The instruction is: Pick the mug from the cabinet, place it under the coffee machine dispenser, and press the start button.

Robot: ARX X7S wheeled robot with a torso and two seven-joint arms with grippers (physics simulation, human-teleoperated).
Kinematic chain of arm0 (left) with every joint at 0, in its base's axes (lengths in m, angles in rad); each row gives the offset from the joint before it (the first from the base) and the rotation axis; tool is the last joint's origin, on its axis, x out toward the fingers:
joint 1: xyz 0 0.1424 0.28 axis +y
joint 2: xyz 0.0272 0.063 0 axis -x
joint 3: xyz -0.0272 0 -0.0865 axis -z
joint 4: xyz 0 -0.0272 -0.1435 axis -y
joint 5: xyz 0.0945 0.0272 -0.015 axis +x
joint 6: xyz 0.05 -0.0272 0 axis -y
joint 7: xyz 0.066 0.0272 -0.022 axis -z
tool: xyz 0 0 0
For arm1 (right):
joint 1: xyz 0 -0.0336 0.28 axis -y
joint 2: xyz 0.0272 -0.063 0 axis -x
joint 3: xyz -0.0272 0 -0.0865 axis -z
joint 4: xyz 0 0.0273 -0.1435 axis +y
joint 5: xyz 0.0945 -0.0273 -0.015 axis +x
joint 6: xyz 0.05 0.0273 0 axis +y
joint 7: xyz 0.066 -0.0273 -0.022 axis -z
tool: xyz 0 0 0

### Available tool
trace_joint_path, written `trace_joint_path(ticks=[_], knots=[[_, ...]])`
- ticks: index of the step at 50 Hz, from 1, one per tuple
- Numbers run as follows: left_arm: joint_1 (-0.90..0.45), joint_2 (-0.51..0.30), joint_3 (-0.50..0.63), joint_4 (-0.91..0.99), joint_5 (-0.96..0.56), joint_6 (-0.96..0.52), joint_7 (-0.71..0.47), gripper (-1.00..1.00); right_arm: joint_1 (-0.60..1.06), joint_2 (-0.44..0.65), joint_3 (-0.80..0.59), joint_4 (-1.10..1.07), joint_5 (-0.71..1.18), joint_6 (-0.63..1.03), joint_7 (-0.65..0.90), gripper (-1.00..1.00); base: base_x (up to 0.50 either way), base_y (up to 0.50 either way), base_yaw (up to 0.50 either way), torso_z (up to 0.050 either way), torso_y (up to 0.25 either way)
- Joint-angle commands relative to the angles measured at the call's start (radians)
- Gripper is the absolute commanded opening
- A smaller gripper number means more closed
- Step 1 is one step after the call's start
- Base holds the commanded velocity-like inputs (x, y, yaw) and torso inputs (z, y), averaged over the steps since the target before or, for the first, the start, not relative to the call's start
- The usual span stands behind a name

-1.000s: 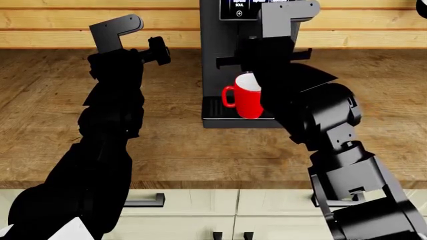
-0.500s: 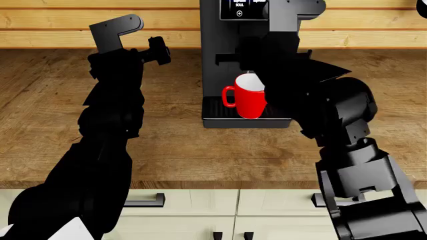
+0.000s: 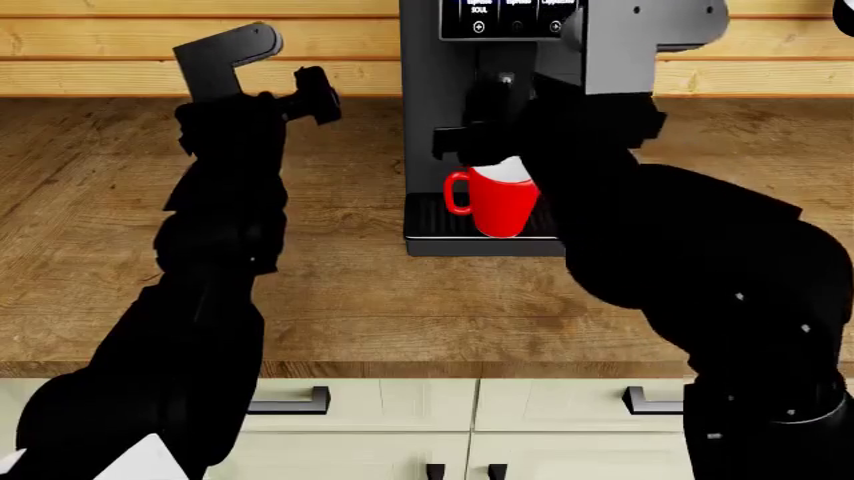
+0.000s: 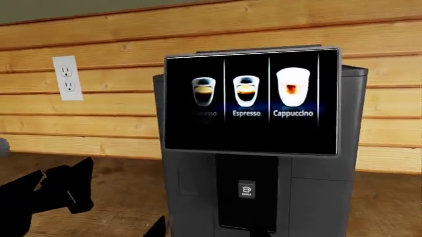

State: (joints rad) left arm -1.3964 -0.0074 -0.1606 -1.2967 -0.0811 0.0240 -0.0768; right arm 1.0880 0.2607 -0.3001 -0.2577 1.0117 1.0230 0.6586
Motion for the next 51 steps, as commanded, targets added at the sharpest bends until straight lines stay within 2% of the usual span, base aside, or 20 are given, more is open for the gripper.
trace_joint_path(ticks=[1,6,10,14,19,26,36,37,39,41,44,46,51], knots=[[0.174,0.004,0.038,0.412,-0.155,-0.278,-0.006,1.00,-0.101,0.062,0.068,-0.268,0.131,0.064,0.116,1.00,0.00,0.00,0.00,0.000,0.000],[0.336,-0.023,0.035,1.162,-0.306,-0.609,-0.079,1.00,-0.117,0.088,0.105,-0.351,0.182,0.079,0.166,1.00,0.00,0.00,0.00,0.000,0.000],[0.409,-0.050,0.020,1.443,-0.384,-0.758,-0.130,1.00,-0.107,0.103,0.127,-0.403,0.224,0.094,0.207,1.00,0.00,0.00,0.00,0.000,0.000],[0.466,-0.083,0.002,1.628,-0.430,-0.846,-0.169,1.00,-0.087,0.119,0.146,-0.460,0.258,0.102,0.240,1.00,0.00,0.00,0.00,0.000,0.000],[0.523,-0.110,-0.041,1.806,-0.511,-0.941,-0.196,1.00,-0.065,0.141,0.181,-0.531,0.322,0.106,0.291,1.00,0.00,0.00,0.00,0.000,0.000],[0.604,-0.152,-0.101,2.016,-0.626,-1.051,-0.215,1.00,-0.014,0.185,0.224,-0.610,0.529,0.111,0.469,1.00,0.00,0.00,0.00,0.000,0.000],[0.723,-0.176,-0.271,2.217,-0.801,-1.102,-0.228,1.00,-0.143,0.240,0.377,-0.789,0.596,0.013,0.499,1.00,0.00,0.00,0.00,0.000,0.000],[0.728,-0.177,-0.291,2.232,-0.823,-1.106,-0.234,1.00,-0.136,0.221,0.416,-0.789,0.625,0.041,0.506,1.00,0.00,0.00,0.00,0.000,0.000],[0.736,-0.178,-0.349,2.265,-0.887,-1.109,-0.252,1.00,-0.092,0.046,0.681,-0.789,0.878,0.312,0.623,1.00,0.00,0.00,0.00,0.000,0.000],[0.744,-0.183,-0.403,2.298,-0.951,-1.106,-0.271,1.00,-0.081,-0.026,0.799,-0.789,1.042,0.432,0.720,1.00,0.00,0.00,0.00,0.000,0.000],[0.768,-0.212,-0.449,2.342,-1.033,-1.066,-0.306,1.00,-0.066,-0.049,0.855,-0.788,1.194,0.471,0.842,1.00,0.00,0.00,0.00,0.000,0.000],[0.803,-0.263,-0.420,2.343,-1.065,-0.985,-0.347,1.00,-0.062,-0.057,0.879,-0.788,1.265,0.485,0.899,1.00,0.00,0.00,0.00,0.000,0.000],[0.864,-0.376,-0.353,2.343,-1.121,-0.822,-0.435,1.00,-0.074,-0.063,0.949,-0.789,1.331,0.513,0.911,1.00,0.00,0.00,0.00,0.000,0.000]])
